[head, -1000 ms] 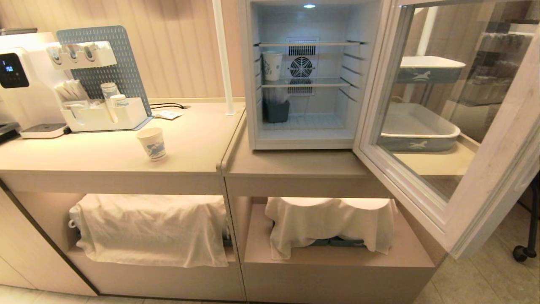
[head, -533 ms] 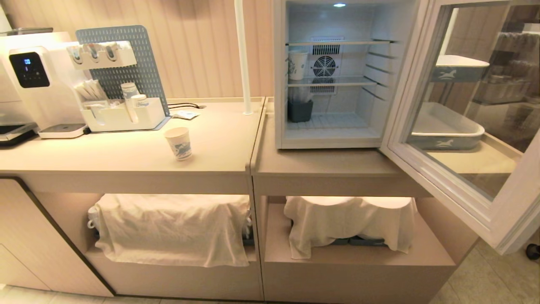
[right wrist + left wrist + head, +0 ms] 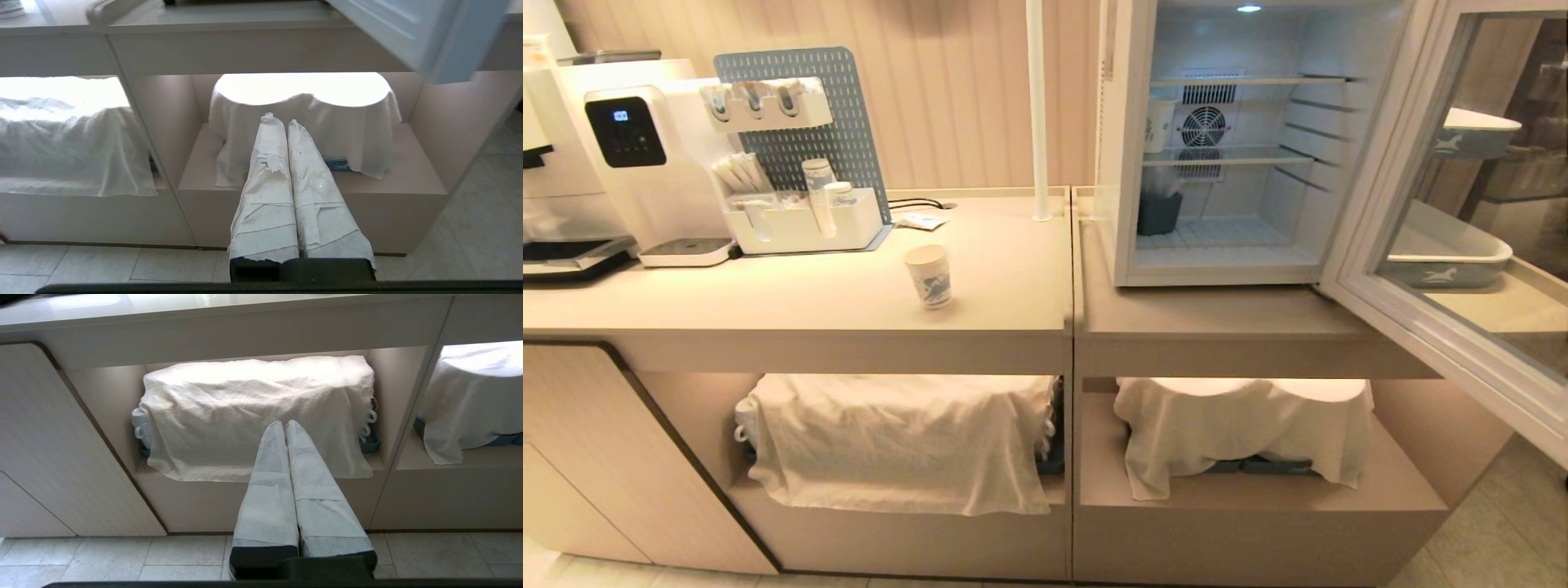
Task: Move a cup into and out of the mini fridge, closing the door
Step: Put the paper cup in the freezer
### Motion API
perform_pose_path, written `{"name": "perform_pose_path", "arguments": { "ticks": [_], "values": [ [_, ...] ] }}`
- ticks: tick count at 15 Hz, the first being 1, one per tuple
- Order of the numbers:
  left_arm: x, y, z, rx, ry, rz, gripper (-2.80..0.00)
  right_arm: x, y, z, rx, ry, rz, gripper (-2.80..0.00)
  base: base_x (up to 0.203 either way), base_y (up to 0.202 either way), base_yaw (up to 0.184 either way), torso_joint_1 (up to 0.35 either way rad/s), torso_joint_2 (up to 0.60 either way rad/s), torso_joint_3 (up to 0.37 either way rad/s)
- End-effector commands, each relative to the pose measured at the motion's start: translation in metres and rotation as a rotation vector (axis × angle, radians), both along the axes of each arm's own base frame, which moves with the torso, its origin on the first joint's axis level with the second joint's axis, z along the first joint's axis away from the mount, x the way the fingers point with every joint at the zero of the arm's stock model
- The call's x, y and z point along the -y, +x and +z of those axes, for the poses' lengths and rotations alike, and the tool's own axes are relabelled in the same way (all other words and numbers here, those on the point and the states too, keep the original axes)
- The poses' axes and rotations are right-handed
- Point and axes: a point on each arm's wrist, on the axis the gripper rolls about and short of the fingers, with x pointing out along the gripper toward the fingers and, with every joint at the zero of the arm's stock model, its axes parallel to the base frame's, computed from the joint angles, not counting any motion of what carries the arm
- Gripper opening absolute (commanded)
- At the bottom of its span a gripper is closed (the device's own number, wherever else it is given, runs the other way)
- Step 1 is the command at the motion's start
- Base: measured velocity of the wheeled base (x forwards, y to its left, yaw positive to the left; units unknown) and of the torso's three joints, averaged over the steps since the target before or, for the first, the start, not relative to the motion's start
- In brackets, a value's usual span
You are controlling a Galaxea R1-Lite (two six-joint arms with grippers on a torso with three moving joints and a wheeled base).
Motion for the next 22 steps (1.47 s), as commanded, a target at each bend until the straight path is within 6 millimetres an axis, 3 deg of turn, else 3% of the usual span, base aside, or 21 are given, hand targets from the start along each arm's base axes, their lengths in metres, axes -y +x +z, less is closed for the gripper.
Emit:
{"name": "perform_pose_path", "arguments": {
  "ticks": [1,22],
  "values": [
    [0.0,0.0001,0.0,-0.001,0.001,0.001,-2.8,0.0,0.0001,0.0,-0.001,0.0,0.0,-2.8,0.0,0.184,0.001,0.001,0.0,0.002],
    [0.0,0.0001,0.0002,0.0,-0.013,0.002,-2.8,0.0,0.0,0.0,0.0,-0.002,0.0,-2.8,0.0,0.192,0.0,0.002,0.0,0.002]
  ]
}}
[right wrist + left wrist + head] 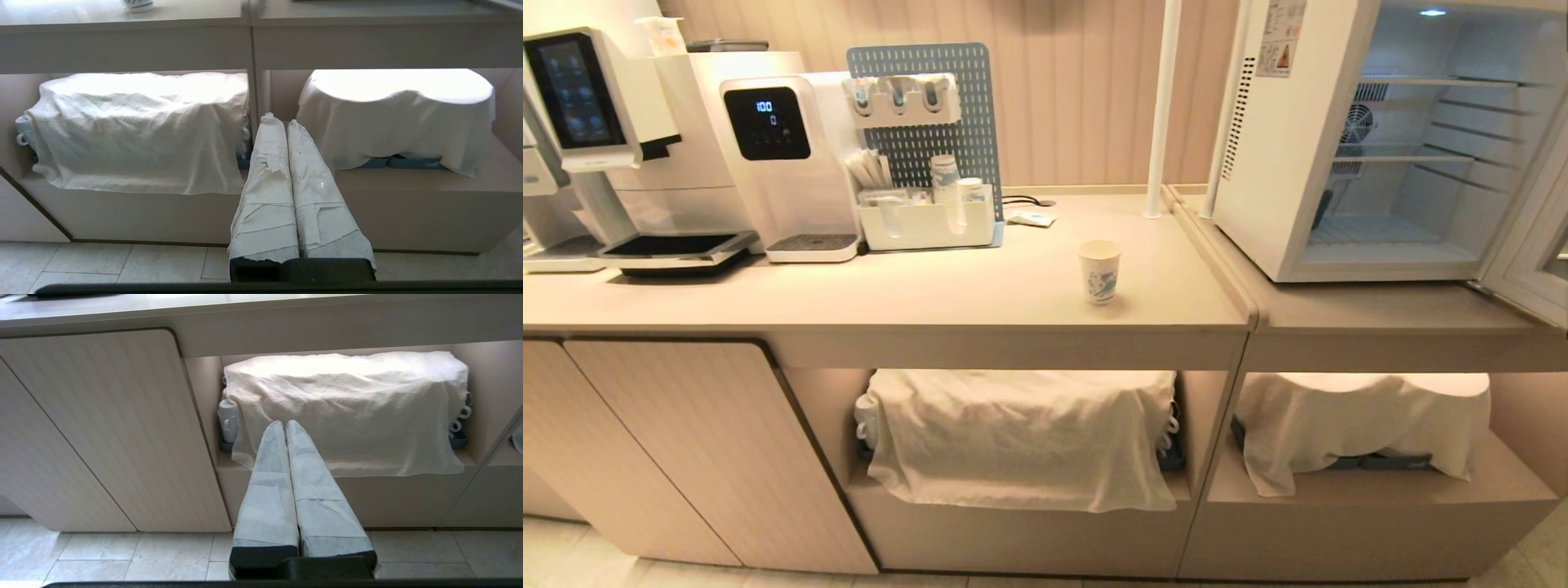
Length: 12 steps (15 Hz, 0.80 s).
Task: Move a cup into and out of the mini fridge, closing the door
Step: Put the paper cup in the freezer
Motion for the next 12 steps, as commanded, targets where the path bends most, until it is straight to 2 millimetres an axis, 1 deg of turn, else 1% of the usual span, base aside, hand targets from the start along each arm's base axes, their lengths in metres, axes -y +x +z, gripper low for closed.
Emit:
{"name": "perform_pose_path", "arguments": {
  "ticks": [1,12],
  "values": [
    [0.0,0.0001,0.0,-0.002,0.002,-0.001,-2.8,0.0,0.0,0.0,0.0,0.001,0.0,-2.8,0.0,0.2,0.0,0.002,0.0,0.002],
    [0.0,0.0001,0.0,-0.002,0.012,0.0,-2.8,0.0,0.0001,0.0,-0.001,0.0,0.0,-2.8,0.0,0.19,-0.002,0.002,0.0,0.002]
  ]
}}
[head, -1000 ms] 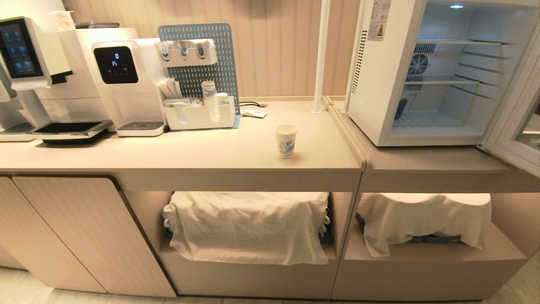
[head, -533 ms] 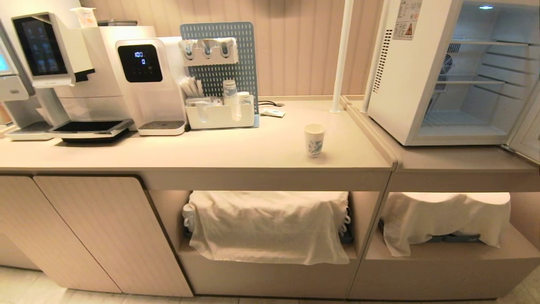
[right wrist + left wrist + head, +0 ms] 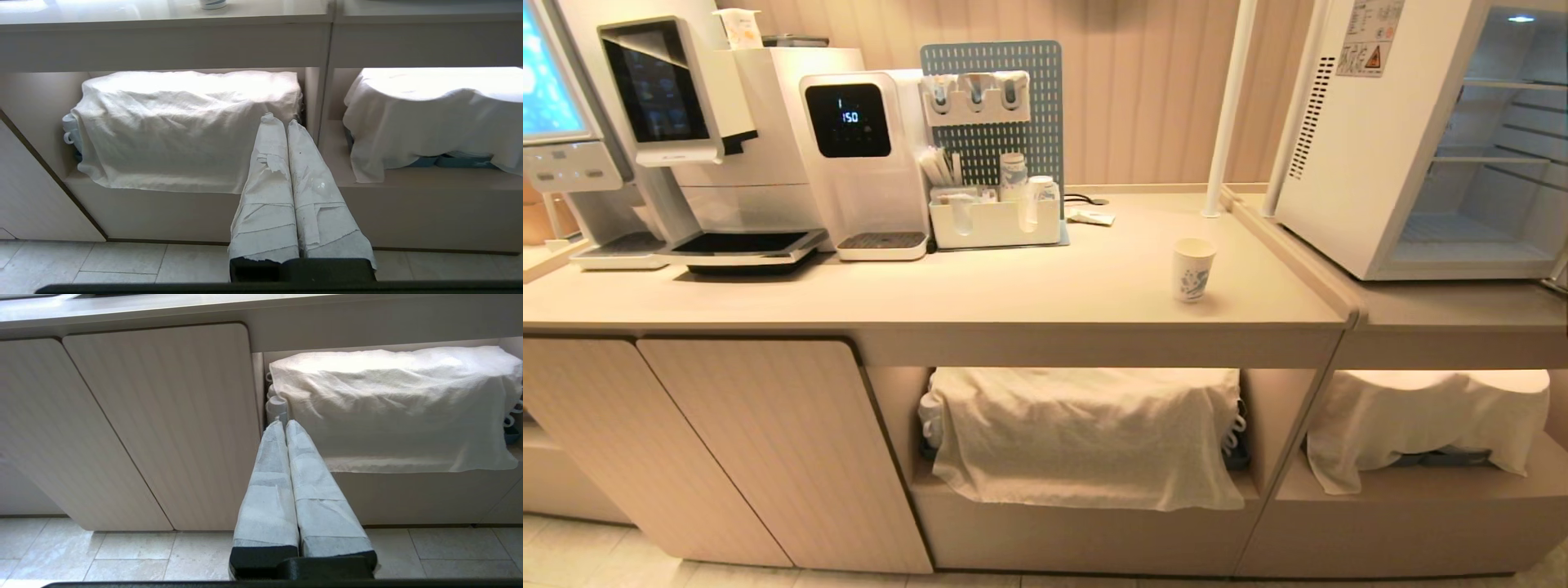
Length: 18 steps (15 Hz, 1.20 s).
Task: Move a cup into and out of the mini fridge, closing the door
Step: Put the paper cup in the freezer
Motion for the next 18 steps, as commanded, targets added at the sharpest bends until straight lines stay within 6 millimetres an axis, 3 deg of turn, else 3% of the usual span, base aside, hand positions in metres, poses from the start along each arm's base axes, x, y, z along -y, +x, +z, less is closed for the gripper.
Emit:
{"name": "perform_pose_path", "arguments": {
  "ticks": [1,8,15,18],
  "values": [
    [0.0001,0.0001,-0.0003,-0.005,0.003,-0.004,-2.8,0.0,0.0001,0.0001,0.0,0.0,0.0,-2.8,0.0,0.141,-0.001,0.007,0.01,0.003],
    [0.0,0.0,0.0004,0.0,0.006,0.002,-2.8,0.0,0.0,0.0001,0.001,0.0,0.0,-2.8,0.0,0.013,0.0,0.001,0.0,0.0],
    [0.0002,0.0001,0.0001,0.0,0.006,-0.004,-2.8,0.0,0.0001,0.0003,0.001,0.001,0.0,-2.8,0.177,0.0,0.0,0.003,0.0,0.001],
    [0.0,0.0001,0.0001,0.0,0.002,0.0,-2.8,0.0,0.0001,0.0002,0.001,-0.007,0.001,-2.8,0.042,0.0,-0.001,0.002,0.0,-0.001]
  ]
}}
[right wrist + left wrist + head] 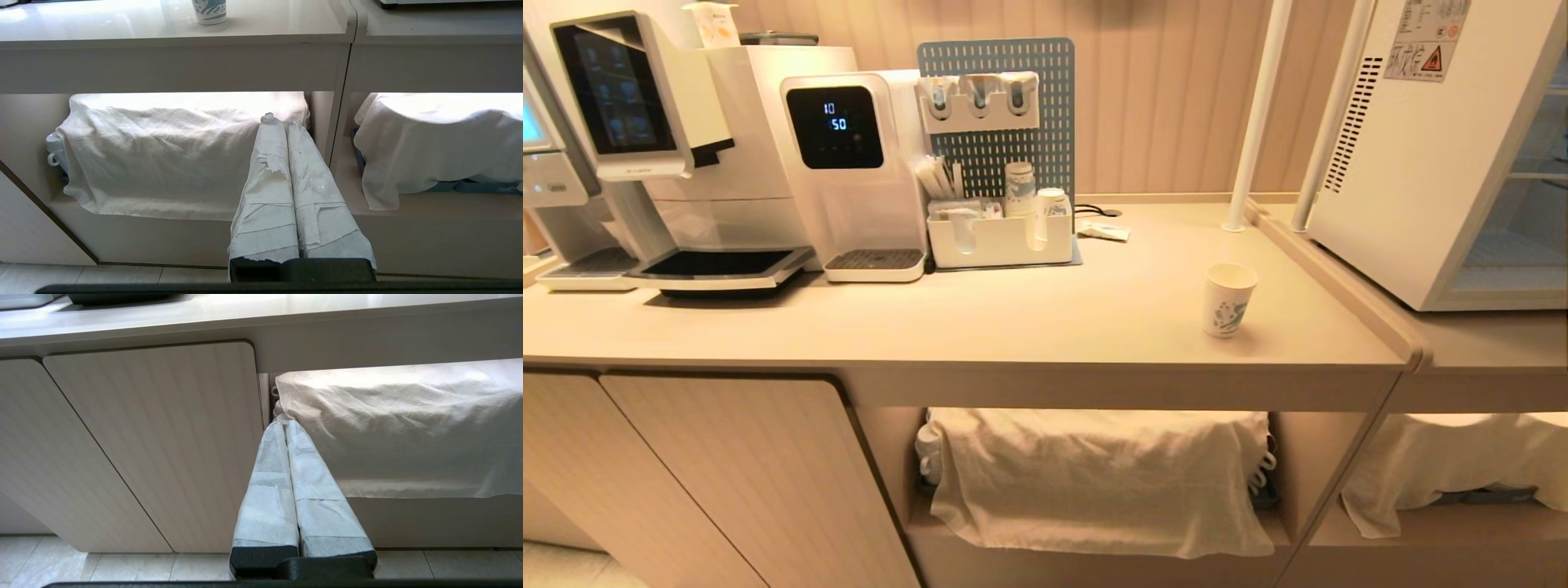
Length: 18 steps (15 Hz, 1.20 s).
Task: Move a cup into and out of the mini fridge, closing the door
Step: Put the paper cup in the freezer
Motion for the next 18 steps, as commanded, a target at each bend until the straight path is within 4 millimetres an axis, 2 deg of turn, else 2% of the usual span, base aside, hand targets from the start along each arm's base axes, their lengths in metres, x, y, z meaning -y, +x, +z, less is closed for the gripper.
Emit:
{"name": "perform_pose_path", "arguments": {
  "ticks": [1,6,7,8,9,11,12,13,14,15,16,18],
  "values": [
    [0.0,0.0,0.0,-0.001,-0.004,0.001,-2.8,0.0,0.0,0.0,0.0,-0.002,0.002,-2.8,0.0,0.0,0.0,0.0,0.0,0.0],
    [0.0,0.0,0.0,0.0,-0.028,0.002,-2.8,0.0,0.0,0.001,0.005,-0.002,0.002,-2.8,0.0,0.0,0.0,0.0,0.0,0.0],
    [0.0,0.0,0.0,0.0,-0.032,0.003,-2.8,0.0,-0.003,0.01,0.027,-0.001,0.009,-2.8,0.0,0.0,0.0,0.0,0.0,0.0],
    [0.0,0.0,0.0,0.0,-0.032,0.004,-2.8,-0.001,-0.007,0.028,0.051,-0.002,0.035,-2.8,0.0,0.0,0.0,0.0,0.0,0.0],
    [0.0,0.0,0.0,0.0,-0.032,0.003,-2.8,-0.001,-0.012,0.058,0.073,-0.001,0.061,-2.8,0.0,0.0,0.0,0.0,0.0,0.0],
    [0.0,0.0,0.0,0.0,-0.032,0.003,-2.8,-0.002,-0.019,0.128,0.066,0.011,0.09,-2.8,0.0,0.0,0.0,0.0,0.0,0.0],
    [0.0,0.0,0.0,0.0,-0.032,0.003,-2.8,-0.002,-0.012,0.169,0.023,0.027,0.102,-2.8,0.0,0.0,0.0,0.0,0.0,0.0],
    [0.0,0.0,0.0,0.0,-0.033,0.004,-2.8,-0.002,0.002,0.203,-0.029,0.047,0.111,-2.8,0.0,0.0,0.0,0.0,0.0,0.0],
    [0.0,0.0,0.0,0.0,-0.032,0.003,-2.8,-0.003,0.025,0.232,-0.108,0.072,0.118,-2.8,0.0,0.0,0.0,0.0,0.0,0.0],
    [0.0,0.0,0.0,0.0,-0.032,0.004,-2.8,-0.004,0.055,0.252,-0.196,0.104,0.124,-2.8,0.0,0.0,0.0,0.0,0.0,0.0],
    [0.0,0.0,0.0,0.0,-0.032,0.003,-2.8,-0.005,0.083,0.263,-0.274,0.135,0.127,-2.8,0.0,0.0,0.0,0.0,0.0,0.0],
    [0.0,0.0,0.0,0.0,-0.033,0.004,-2.8,-0.008,0.132,0.269,-0.421,0.185,0.138,-2.8,0.0,0.0,0.0,0.0,0.0,0.0]
  ]
}}
